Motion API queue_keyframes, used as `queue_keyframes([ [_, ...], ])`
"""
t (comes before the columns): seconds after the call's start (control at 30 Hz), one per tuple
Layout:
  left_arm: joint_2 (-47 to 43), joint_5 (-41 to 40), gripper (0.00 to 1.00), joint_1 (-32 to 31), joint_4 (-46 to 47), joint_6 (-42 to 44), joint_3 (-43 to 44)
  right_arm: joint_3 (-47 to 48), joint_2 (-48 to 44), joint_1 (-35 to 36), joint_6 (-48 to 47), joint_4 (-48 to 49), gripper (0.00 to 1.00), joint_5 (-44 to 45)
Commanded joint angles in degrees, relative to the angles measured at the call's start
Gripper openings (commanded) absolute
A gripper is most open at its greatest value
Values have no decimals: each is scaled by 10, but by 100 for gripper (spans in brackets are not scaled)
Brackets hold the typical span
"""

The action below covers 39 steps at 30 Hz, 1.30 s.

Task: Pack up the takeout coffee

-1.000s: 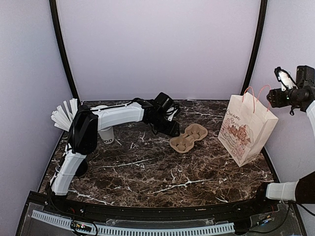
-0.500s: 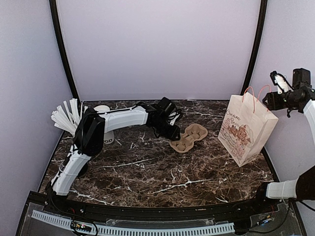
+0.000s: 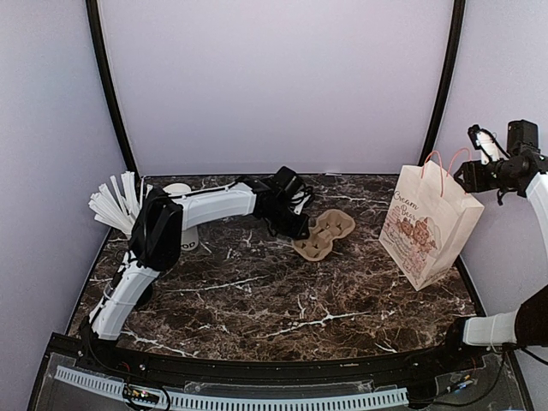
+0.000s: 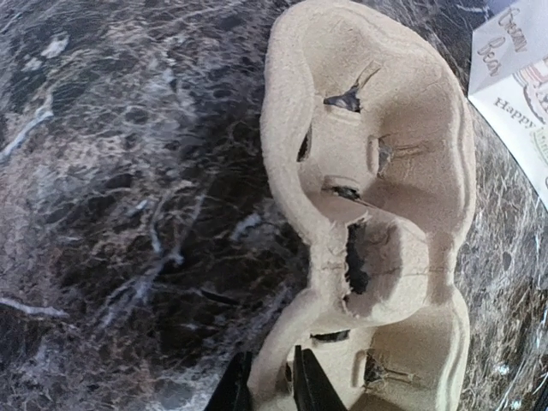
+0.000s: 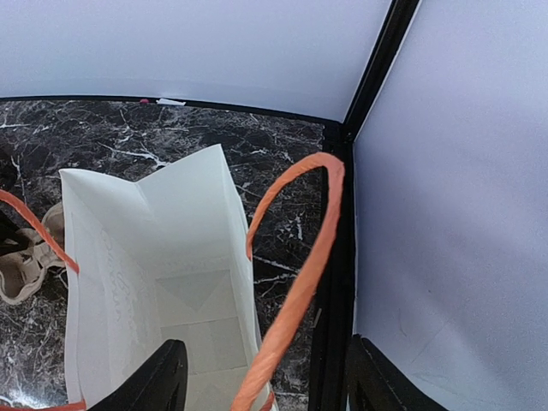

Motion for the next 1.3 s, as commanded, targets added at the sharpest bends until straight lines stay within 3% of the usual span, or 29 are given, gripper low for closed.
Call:
queue_keyframes([
  [0.0,-51,-18,17,43,15,-29,-24,-9,-7,-4,7,31,64,-11],
  [0.33,-77,-39,17,147,81,-102,-69,-28,-27,-3,4,44,65,-10],
  [0.37,-75,-38,20,155,86,-106,-68,-30,-28,-3,5,45,65,-11],
  [0.47,-69,-18,45,162,96,-101,-45,-24,-29,-4,6,40,66,-15],
  [0.53,-69,0,54,162,88,-93,-25,-9,-32,-4,7,33,68,-19],
  [0.67,-98,6,63,158,41,-70,0,32,-32,-4,18,22,71,-35],
  [0.8,-164,-2,65,144,5,-40,2,93,-15,2,35,17,73,-56],
  [0.9,-214,-20,66,135,-40,-17,3,190,32,40,19,-10,74,-24],
  [1.07,-318,-82,66,130,-110,29,-42,266,85,113,23,-7,74,-99],
  [1.27,-403,-182,63,131,-217,66,-100,268,162,355,-21,-29,73,-160],
])
